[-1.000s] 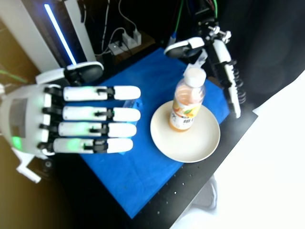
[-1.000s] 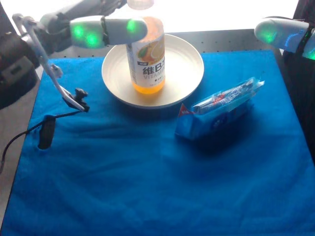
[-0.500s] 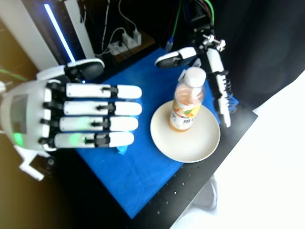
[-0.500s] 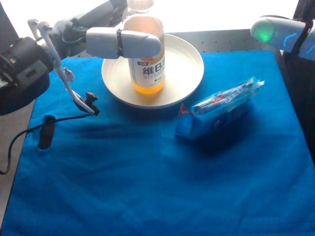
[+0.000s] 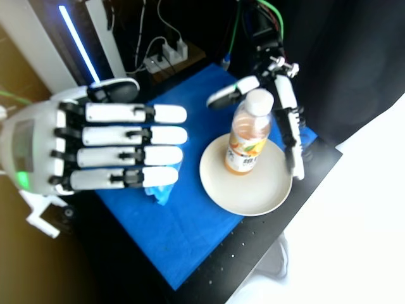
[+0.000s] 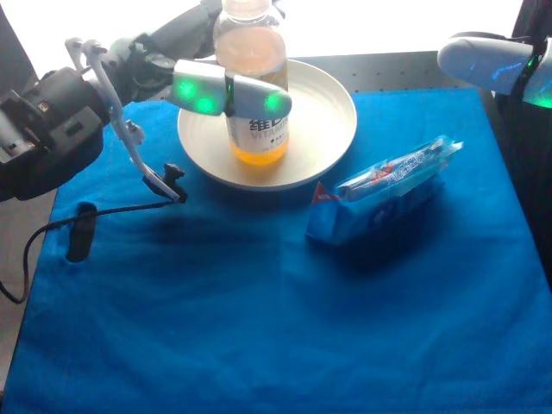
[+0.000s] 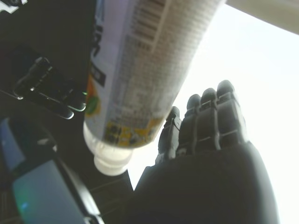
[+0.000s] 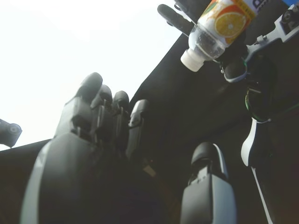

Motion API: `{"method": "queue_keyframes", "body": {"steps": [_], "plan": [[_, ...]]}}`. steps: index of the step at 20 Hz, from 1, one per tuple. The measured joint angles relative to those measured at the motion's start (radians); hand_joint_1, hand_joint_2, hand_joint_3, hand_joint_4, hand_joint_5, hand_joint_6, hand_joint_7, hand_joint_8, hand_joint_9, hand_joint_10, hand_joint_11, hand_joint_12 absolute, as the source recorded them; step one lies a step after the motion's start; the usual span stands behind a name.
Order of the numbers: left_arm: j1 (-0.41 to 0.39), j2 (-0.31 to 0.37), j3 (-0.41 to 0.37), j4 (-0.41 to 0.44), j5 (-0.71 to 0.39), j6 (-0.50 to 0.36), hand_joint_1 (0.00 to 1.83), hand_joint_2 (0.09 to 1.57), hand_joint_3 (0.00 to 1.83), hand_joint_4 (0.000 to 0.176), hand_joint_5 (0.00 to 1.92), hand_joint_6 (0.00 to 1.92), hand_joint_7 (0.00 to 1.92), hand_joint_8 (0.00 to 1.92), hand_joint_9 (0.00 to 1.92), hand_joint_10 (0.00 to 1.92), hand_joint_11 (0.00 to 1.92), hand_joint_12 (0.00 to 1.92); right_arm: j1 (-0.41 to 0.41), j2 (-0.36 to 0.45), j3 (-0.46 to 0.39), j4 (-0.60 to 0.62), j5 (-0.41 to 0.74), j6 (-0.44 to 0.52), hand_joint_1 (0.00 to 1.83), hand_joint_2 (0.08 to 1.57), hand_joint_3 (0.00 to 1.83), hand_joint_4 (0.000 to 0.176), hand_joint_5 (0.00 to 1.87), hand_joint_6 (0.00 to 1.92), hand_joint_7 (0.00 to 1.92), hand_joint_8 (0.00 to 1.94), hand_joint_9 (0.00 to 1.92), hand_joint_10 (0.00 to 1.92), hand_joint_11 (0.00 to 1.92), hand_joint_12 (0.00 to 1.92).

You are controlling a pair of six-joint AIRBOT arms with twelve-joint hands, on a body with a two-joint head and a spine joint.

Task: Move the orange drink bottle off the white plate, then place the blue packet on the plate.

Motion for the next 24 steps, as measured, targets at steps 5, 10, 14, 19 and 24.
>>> {"method": "queue_keyframes", "body": {"steps": [5, 10, 14, 19, 24], "plan": [[0.001, -0.01, 0.015, 0.004, -0.011, -0.023, 1.38, 1.09, 0.0, 0.0, 1.02, 0.97, 0.99, 0.83, 0.95, 1.1, 0.92, 0.79, 0.0, 0.0, -0.004, -0.005, 0.004, 0.0, 0.51, 1.08, 0.01, 0.0, 0.55, 0.01, 0.34, 0.0, 0.24, 0.0, 0.0, 0.79], [0.001, -0.01, 0.034, 0.006, -0.014, -0.053, 1.39, 1.04, 0.0, 0.0, 1.1, 0.64, 1.12, 0.67, 1.1, 1.05, 0.9, 1.15, 0.0, 0.0, -0.004, -0.005, 0.004, 0.0, 0.54, 1.1, 0.01, 0.0, 0.55, 0.0, 0.33, 0.0, 0.24, 0.0, 0.0, 0.75], [0.0, -0.003, 0.026, 0.001, -0.049, -0.082, 1.37, 1.04, 0.0, 0.0, 1.22, 0.36, 1.15, 0.74, 1.06, 1.06, 0.77, 1.3, 0.0, -0.001, -0.004, -0.006, 0.005, 0.0, 0.54, 1.11, 0.01, 0.0, 0.55, 0.0, 0.34, 0.0, 0.25, 0.0, 0.0, 0.76], [-0.011, 0.058, -0.033, -0.008, -0.143, -0.087, 1.25, 1.07, 0.0, 0.0, 1.18, 0.51, 1.01, 1.08, 0.88, 0.72, 0.46, 1.58, 0.0, -0.002, -0.004, -0.003, 0.005, 0.0, 0.49, 1.09, 0.0, 0.0, 0.58, 0.01, 0.32, 0.0, 0.24, 0.0, 0.0, 0.77], [-0.011, 0.141, -0.142, -0.014, -0.219, -0.073, 1.37, 1.14, 0.0, 0.0, 1.0, 0.69, 0.81, 1.26, 0.86, 1.34, 0.8, 1.17, 0.0, -0.003, -0.004, -0.006, 0.005, 0.0, 0.46, 1.08, 0.0, 0.0, 0.62, 0.01, 0.33, 0.0, 0.22, 0.0, 0.0, 0.9]]}}
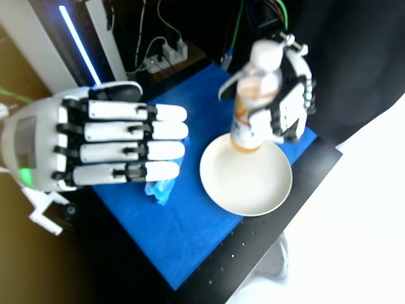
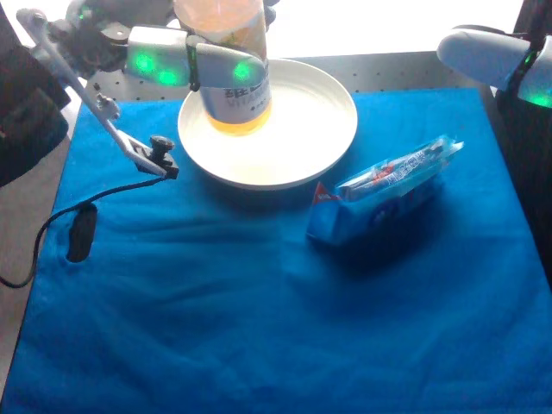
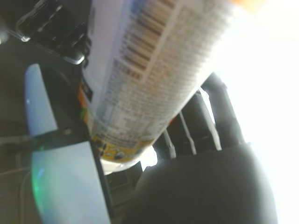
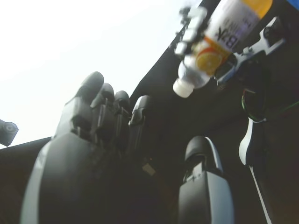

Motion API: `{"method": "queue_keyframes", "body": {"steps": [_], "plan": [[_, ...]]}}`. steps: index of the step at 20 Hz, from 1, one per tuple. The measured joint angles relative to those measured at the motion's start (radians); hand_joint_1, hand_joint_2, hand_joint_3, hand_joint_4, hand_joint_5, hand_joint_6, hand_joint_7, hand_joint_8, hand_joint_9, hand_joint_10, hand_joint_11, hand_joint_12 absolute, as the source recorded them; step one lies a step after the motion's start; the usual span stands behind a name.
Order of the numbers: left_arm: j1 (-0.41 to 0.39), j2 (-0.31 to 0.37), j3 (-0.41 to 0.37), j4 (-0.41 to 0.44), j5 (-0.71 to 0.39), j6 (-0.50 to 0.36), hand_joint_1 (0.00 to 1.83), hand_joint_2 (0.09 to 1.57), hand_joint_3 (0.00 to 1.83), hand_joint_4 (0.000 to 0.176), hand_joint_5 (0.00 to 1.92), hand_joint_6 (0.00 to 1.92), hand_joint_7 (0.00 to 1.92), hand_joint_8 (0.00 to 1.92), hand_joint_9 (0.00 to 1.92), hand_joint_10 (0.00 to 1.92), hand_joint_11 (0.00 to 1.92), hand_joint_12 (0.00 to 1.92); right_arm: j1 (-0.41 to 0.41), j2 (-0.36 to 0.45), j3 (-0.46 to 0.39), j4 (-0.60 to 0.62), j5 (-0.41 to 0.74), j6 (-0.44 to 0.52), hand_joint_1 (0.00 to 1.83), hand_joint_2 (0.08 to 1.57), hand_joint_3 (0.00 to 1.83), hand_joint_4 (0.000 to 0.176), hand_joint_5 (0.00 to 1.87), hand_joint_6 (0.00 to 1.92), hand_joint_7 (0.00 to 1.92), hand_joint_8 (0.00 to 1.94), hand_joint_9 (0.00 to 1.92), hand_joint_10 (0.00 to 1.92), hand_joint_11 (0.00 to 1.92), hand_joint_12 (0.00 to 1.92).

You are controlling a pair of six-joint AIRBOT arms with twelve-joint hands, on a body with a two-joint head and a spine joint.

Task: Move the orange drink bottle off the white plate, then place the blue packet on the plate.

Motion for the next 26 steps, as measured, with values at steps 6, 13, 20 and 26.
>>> {"method": "queue_keyframes", "body": {"steps": [6, 13, 20, 26], "plan": [[0.034, 0.108, -0.13, 0.026, -0.103, 0.027, 1.38, 1.09, 0.0, 0.0, 0.98, 0.86, 1.0, 0.87, 1.01, 1.14, 0.89, 1.11, 0.0, -0.005, -0.003, 0.003, 0.0, 0.0, 0.48, 1.08, 0.0, 0.0, 0.61, 0.0, 0.3, 0.0, 0.23, 0.01, 0.0, 0.82], [0.13, 0.149, -0.2, 0.033, -0.132, 0.067, 1.35, 1.11, 0.0, 0.0, 1.05, 0.69, 0.9, 1.15, 0.94, 1.12, 0.85, 1.21, 0.0, -0.008, -0.003, 0.004, 0.0, 0.0, 0.54, 1.04, 0.0, 0.0, 0.62, 0.0, 0.33, 0.0, 0.24, 0.0, 0.0, 0.99], [0.231, 0.162, -0.237, -0.029, -0.14, 0.082, 1.37, 1.08, 0.0, 0.0, 0.97, 0.93, 1.08, 0.73, 1.0, 1.13, 0.78, 1.31, 0.0, -0.009, -0.003, 0.006, 0.0, 0.0, 0.52, 1.06, 0.0, 0.0, 0.56, 0.0, 0.34, 0.0, 0.27, 0.0, 0.0, 1.15], [0.351, 0.181, -0.283, -0.139, -0.188, 0.123, 1.38, 1.08, 0.0, 0.0, 0.95, 0.96, 1.1, 0.74, 0.97, 1.11, 0.72, 1.2, 0.0, -0.01, -0.003, 0.006, 0.0, 0.0, 0.53, 1.05, 0.0, 0.0, 0.59, 0.01, 0.35, 0.0, 0.28, 0.0, 0.0, 1.13]]}}
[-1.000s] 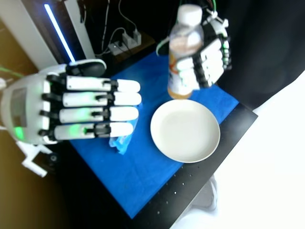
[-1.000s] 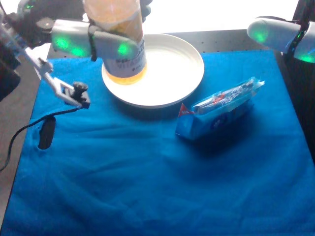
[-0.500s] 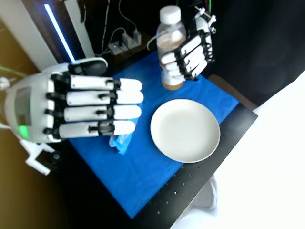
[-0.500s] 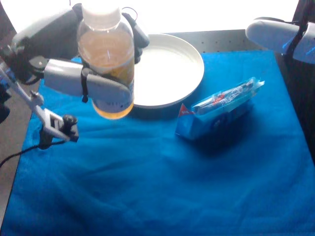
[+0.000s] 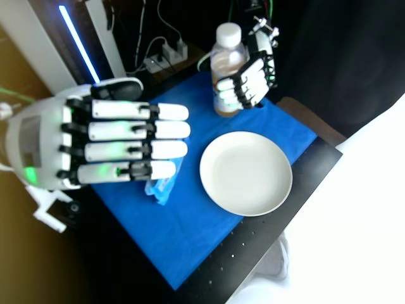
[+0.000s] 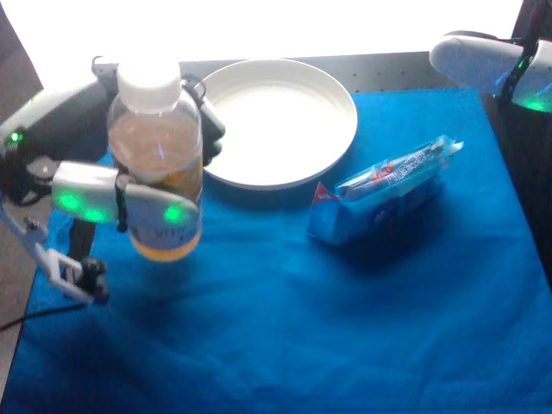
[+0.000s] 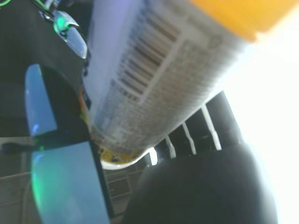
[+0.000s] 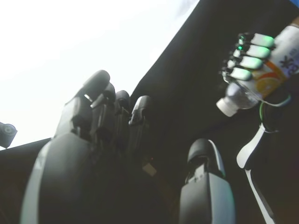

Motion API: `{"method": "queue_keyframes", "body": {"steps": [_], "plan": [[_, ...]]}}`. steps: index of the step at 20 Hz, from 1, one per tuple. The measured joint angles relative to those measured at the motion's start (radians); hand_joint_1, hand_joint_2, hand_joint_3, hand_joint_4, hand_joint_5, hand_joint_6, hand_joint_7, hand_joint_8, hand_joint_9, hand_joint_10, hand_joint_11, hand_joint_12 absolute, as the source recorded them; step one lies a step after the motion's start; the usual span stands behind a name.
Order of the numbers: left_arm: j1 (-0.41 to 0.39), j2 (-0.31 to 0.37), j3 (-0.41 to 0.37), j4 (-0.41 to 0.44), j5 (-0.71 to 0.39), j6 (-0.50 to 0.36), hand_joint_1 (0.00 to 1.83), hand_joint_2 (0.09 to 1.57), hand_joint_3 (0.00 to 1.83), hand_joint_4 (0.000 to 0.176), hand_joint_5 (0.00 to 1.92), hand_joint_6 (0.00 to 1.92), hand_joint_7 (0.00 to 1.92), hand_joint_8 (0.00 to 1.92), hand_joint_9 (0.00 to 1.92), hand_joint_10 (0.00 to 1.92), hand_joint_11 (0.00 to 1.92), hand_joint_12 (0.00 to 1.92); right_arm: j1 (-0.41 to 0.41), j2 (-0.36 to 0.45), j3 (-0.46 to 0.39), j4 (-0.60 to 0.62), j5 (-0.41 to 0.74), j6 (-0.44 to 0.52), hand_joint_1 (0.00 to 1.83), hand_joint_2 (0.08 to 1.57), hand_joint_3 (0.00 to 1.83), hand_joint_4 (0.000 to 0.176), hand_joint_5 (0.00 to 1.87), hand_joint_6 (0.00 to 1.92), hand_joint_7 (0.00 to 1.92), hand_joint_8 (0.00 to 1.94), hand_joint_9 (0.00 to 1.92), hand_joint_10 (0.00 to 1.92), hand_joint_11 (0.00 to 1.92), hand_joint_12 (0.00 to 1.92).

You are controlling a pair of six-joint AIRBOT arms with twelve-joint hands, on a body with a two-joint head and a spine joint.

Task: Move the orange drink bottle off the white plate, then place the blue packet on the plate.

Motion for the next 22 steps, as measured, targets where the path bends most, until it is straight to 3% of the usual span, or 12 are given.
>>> {"method": "queue_keyframes", "body": {"steps": [4, 5, 6, 10, 12, 13, 16, 17, 19, 20, 21, 22], "plan": [[0.027, -0.001, -0.003, -0.047, -0.01, 0.008, 1.37, 1.12, 0.0, 0.0, 0.89, 1.02, 1.05, 1.02, 0.86, 1.13, 0.54, 1.43, 0.0, 0.0, -0.001, 0.0, 0.0, 0.0, 0.54, 1.03, 0.0, 0.0, 0.61, 0.0, 0.34, 0.0, 0.27, 0.0, 0.0, 1.08], [0.026, -0.001, -0.003, -0.051, -0.019, 0.008, 1.26, 1.12, 0.0, 0.0, 0.9, 0.98, 1.04, 1.03, 0.82, 0.82, 0.46, 1.48, 0.0, 0.0, -0.002, -0.002, 0.0, 0.0, 0.55, 1.03, 0.0, 0.0, 0.61, 0.0, 0.35, 0.0, 0.27, 0.0, 0.0, 1.09], [0.026, -0.002, -0.003, -0.051, -0.02, 0.009, 1.37, 1.11, 0.0, 0.0, 0.9, 1.01, 1.06, 0.96, 0.86, 1.16, 0.54, 1.36, 0.0, 0.0, -0.002, 0.0, 0.0, 0.0, 0.55, 1.04, 0.0, 0.0, 0.61, 0.0, 0.35, 0.0, 0.27, 0.0, 0.0, 1.12], [0.027, -0.016, -0.002, -0.043, -0.018, 0.012, 1.37, 1.1, 0.0, 0.0, 0.98, 0.94, 1.09, 0.89, 0.84, 1.16, 0.49, 1.36, 0.0, 0.0, -0.002, 0.0, 0.0, 0.0, 0.57, 1.04, 0.0, 0.0, 0.61, 0.0, 0.33, 0.0, 0.26, 0.0, 0.0, 1.09], [0.027, -0.016, -0.002, -0.049, -0.019, 0.012, 1.22, 1.11, 0.0, 0.032, 0.97, 1.01, 1.0, 0.95, 0.8, 0.59, 0.4, 1.44, 0.0, 0.0, -0.002, 0.0, 0.0, 0.0, 0.54, 1.04, 0.0, 0.0, 0.62, 0.0, 0.33, 0.0, 0.26, 0.0, 0.0, 1.05], [0.027, -0.016, -0.002, -0.05, -0.018, 0.012, 1.22, 1.12, 0.0, 0.033, 0.96, 1.03, 0.99, 0.97, 0.81, 0.58, 0.38, 1.45, 0.0, 0.0, -0.002, 0.0, 0.0, 0.0, 0.53, 1.04, 0.0, 0.0, 0.63, 0.0, 0.33, 0.0, 0.26, 0.0, 0.0, 1.04], [0.032, -0.016, -0.002, -0.047, -0.011, 0.012, 1.21, 1.13, 0.0, 0.031, 0.92, 1.07, 0.96, 1.04, 0.8, 0.57, 0.34, 1.41, 0.0, 0.0, -0.002, 0.0, 0.001, 0.0, 0.55, 1.03, 0.0, 0.0, 0.64, 0.01, 0.34, 0.0, 0.26, 0.0, 0.0, 1.03], [0.032, -0.016, -0.002, -0.045, -0.01, 0.012, 1.2, 1.16, 0.0, 0.016, 0.88, 1.08, 0.89, 1.2, 0.72, 0.77, 0.38, 1.46, 0.0, 0.0, -0.002, 0.0, 0.0, 0.0, 0.54, 1.03, 0.0, 0.0, 0.65, 0.01, 0.35, 0.01, 0.27, 0.01, 0.0, 1.03], [0.032, -0.016, -0.003, -0.041, -0.01, 0.012, 1.19, 1.19, 0.0, 0.0, 0.75, 1.29, 0.92, 1.13, 0.79, 0.63, 0.49, 1.29, 0.0, -0.001, -0.002, 0.0, 0.001, 0.0, 0.53, 1.03, 0.0, 0.0, 0.65, 0.0, 0.33, 0.0, 0.25, 0.0, 0.0, 1.0], [0.032, -0.016, -0.003, -0.04, -0.009, 0.012, 1.22, 1.08, 0.0, 0.0, 0.62, 0.77, 0.73, 0.69, 0.73, 0.58, 0.43, 1.29, 0.0, -0.001, -0.002, 0.001, 0.001, 0.0, 0.54, 1.03, 0.0, 0.0, 0.64, 0.0, 0.34, 0.0, 0.25, 0.0, 0.0, 0.99], [0.035, -0.015, -0.006, -0.043, -0.01, 0.012, 1.22, 1.08, 0.0, 0.0, 0.62, 0.77, 0.73, 0.69, 0.73, 0.58, 0.43, 1.29, 0.0, -0.002, -0.002, 0.0, 0.001, 0.0, 0.54, 1.03, 0.0, 0.0, 0.64, 0.0, 0.34, 0.0, 0.25, 0.0, 0.0, 0.99], [0.043, -0.015, -0.013, -0.04, -0.011, 0.011, 1.2, 1.02, 0.0, 0.0, 0.59, 0.34, 0.7, 0.28, 0.6, 0.54, 0.26, 1.39, 0.0, -0.002, -0.002, 0.0, 0.002, 0.0, 0.54, 1.03, 0.0, 0.0, 0.64, 0.0, 0.33, 0.0, 0.25, 0.0, 0.0, 1.0]]}}
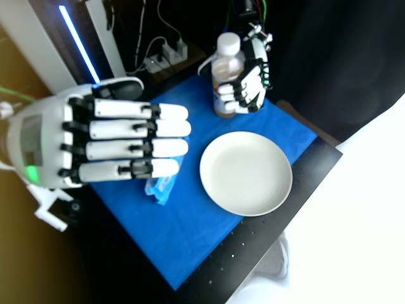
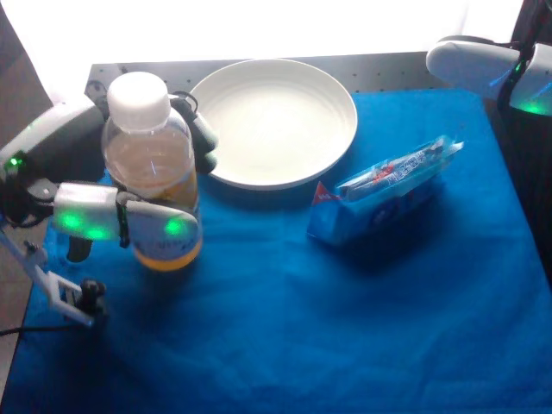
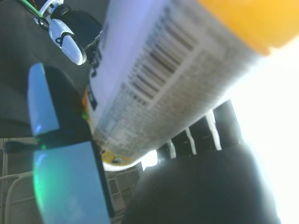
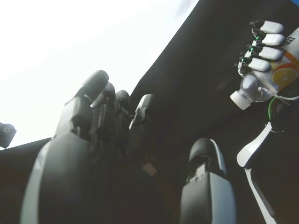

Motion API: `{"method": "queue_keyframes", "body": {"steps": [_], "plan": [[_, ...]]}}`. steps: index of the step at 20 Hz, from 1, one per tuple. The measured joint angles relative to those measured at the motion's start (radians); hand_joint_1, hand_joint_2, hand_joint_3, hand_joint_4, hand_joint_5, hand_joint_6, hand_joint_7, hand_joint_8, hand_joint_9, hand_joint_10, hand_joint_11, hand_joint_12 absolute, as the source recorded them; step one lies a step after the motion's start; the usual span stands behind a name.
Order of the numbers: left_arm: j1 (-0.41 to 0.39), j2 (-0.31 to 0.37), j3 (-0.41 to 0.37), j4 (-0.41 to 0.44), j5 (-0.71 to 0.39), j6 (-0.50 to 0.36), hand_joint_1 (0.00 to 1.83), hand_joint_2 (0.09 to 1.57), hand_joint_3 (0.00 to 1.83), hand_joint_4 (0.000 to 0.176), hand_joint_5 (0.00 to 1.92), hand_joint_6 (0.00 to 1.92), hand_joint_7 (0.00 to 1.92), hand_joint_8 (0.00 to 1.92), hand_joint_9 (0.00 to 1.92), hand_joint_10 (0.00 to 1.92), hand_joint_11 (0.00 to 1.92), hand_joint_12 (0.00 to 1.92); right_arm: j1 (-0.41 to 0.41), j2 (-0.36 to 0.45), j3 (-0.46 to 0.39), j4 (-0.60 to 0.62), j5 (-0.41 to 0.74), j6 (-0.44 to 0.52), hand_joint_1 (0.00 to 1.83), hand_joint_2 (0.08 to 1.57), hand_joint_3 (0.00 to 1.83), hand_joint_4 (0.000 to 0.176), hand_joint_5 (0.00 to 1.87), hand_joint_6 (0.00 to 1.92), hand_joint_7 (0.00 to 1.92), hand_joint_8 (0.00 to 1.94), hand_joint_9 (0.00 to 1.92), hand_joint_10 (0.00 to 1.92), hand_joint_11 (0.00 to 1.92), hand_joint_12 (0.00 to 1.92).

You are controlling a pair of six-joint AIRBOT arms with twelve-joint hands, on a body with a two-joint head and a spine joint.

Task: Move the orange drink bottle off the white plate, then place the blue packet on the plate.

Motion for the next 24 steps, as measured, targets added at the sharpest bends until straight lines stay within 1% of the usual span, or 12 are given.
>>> {"method": "queue_keyframes", "body": {"steps": [4, 7, 8, 10, 11, 12, 13, 15, 17, 18, 20, 24], "plan": [[0.01, 0.002, -0.007, -0.004, -0.001, 0.001, 1.16, 0.96, 0.0, 0.008, 0.57, 0.1, 0.62, 0.11, 0.46, 0.46, 0.08, 1.43, 0.0, 0.0, 0.0, -0.001, 0.003, 0.0, 0.52, 1.03, 0.0, 0.0, 0.61, 0.0, 0.33, 0.0, 0.24, 0.0, 0.0, 1.0], [0.01, 0.016, -0.024, 0.02, 0.004, 0.01, 1.05, 0.84, 0.0, 0.031, 0.36, 0.0, 0.41, 0.0, 0.42, 0.09, 0.0, 1.33, 0.0, 0.0, 0.0, 0.0, 0.005, 0.0, 0.52, 1.04, 0.0, 0.0, 0.61, 0.0, 0.36, 0.01, 0.26, 0.01, 0.0, 1.02], [0.01, 0.022, -0.032, 0.029, 0.008, 0.017, 0.99, 0.81, 0.0, 0.072, 0.24, 0.0, 0.3, 0.0, 0.35, 0.05, 0.0, 1.2, 0.0, 0.0, 0.0, 0.0, 0.005, 0.0, 0.52, 1.04, 0.0, 0.0, 0.6, 0.0, 0.35, 0.0, 0.26, 0.0, 0.0, 1.02], [0.016, 0.038, -0.05, 0.032, -0.003, 0.02, 0.89, 0.76, 0.0, 0.112, 0.04, 0.0, 0.13, 0.0, 0.19, 0.01, 0.0, 0.91, 0.0, 0.0, 0.0, 0.0, 0.005, 0.0, 0.52, 1.04, 0.0, 0.0, 0.6, 0.0, 0.35, 0.0, 0.26, 0.0, 0.0, 1.04], [0.019, 0.048, -0.058, 0.031, -0.007, 0.021, 0.88, 0.71, 0.0, 0.163, 0.01, 0.0, 0.03, 0.0, 0.04, 0.0, 0.0, 0.54, 0.0, 0.0, 0.0, 0.0, 0.005, 0.0, 0.53, 1.05, 0.0, 0.0, 0.56, 0.0, 0.34, 0.0, 0.26, 0.0, 0.0, 1.13], [0.02, 0.055, -0.061, 0.031, -0.011, 0.021, 0.88, 0.71, 0.0, 0.163, 0.01, 0.0, 0.03, 0.0, 0.04, 0.0, 0.0, 0.54, 0.0, 0.0, 0.0, 0.001, 0.005, 0.0, 0.53, 1.05, 0.0, 0.0, 0.56, 0.0, 0.34, 0.0, 0.26, 0.0, 0.0, 1.13], [0.027, 0.064, -0.07, 0.028, -0.018, 0.027, 0.8, 0.66, 0.0, 0.175, 0.0, 0.0, 0.0, 0.0, 0.0, 0.0, 0.0, 0.02, 0.0, 0.0, -0.001, 0.0, 0.005, 0.0, 0.51, 1.07, 0.01, 0.0, 0.43, 0.0, 0.3, 0.0, 0.25, 0.0, 0.0, 1.16], [0.035, 0.077, -0.081, 0.03, -0.026, 0.035, 0.74, 0.61, 0.0, 0.176, 0.0, 0.0, 0.0, 0.0, 0.0, 0.0, 0.0, 0.0, 0.0, -0.001, -0.002, 0.0, 0.005, 0.0, 0.54, 1.03, 0.0, 0.005, 0.26, 0.0, 0.29, 0.0, 0.23, 0.0, 0.0, 1.15], [0.035, 0.094, -0.097, 0.047, -0.026, 0.035, 0.67, 0.63, 0.0, 0.176, 0.0, 0.0, 0.0, 0.0, 0.0, 0.0, 0.0, 0.0, 0.0, -0.002, -0.002, 0.0, 0.006, 0.0, 0.57, 1.01, 0.0, 0.04, 0.13, 0.0, 0.27, 0.0, 0.22, 0.01, 0.0, 0.93], [0.04, 0.101, -0.102, 0.06, -0.036, 0.036, 0.64, 0.61, 0.0, 0.176, 0.0, 0.0, 0.0, 0.0, 0.0, 0.0, 0.0, 0.0, 0.0, -0.003, -0.002, 0.001, 0.006, 0.0, 0.54, 0.99, 0.0, 0.106, 0.11, 0.0, 0.18, 0.0, 0.18, 0.0, 0.0, 0.8], [0.057, 0.116, -0.12, 0.057, -0.045, 0.039, 0.61, 0.66, 0.01, 0.176, 0.0, 0.0, 0.0, 0.0, 0.0, 0.0, 0.0, 0.0, 0.0, -0.003, -0.002, 0.0, 0.006, 0.0, 0.52, 0.95, 0.0, 0.164, 0.06, 0.0, 0.11, 0.01, 0.18, 0.0, 0.0, 0.9], [0.106, 0.174, -0.152, 0.033, -0.055, 0.1, 0.57, 0.79, 0.01, 0.176, 0.0, 0.0, 0.0, 0.0, 0.0, 0.0, 0.0, 0.0, 0.004, -0.003, -0.002, -0.015, -0.031, 0.0, 0.73, 0.8, 0.0, 0.176, 0.0, 0.0, 0.0, 0.0, 0.13, 0.0, 0.0, 1.15]]}}
